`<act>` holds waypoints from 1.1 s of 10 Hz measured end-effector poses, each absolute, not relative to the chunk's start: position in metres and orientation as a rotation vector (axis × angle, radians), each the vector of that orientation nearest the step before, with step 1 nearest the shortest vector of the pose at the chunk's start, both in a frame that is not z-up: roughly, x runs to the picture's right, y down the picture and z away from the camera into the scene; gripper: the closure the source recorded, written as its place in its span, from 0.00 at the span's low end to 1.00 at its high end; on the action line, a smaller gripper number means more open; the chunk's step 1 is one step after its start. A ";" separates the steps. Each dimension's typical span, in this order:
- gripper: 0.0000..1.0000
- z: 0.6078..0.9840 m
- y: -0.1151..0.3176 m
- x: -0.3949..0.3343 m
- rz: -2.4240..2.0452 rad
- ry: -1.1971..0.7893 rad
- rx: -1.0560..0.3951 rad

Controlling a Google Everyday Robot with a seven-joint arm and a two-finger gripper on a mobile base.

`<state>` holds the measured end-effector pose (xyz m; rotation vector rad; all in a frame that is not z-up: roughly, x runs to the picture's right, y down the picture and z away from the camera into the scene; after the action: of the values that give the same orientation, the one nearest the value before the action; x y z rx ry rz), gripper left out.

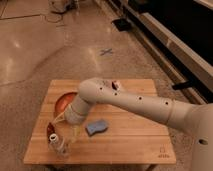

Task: Place the pepper on the white sponge

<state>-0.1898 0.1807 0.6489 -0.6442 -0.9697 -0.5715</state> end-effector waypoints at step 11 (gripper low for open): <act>0.25 0.662 0.171 -0.187 -0.614 -0.941 -0.617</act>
<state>-0.1872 0.1711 0.6621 -0.6171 -0.9414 -0.6142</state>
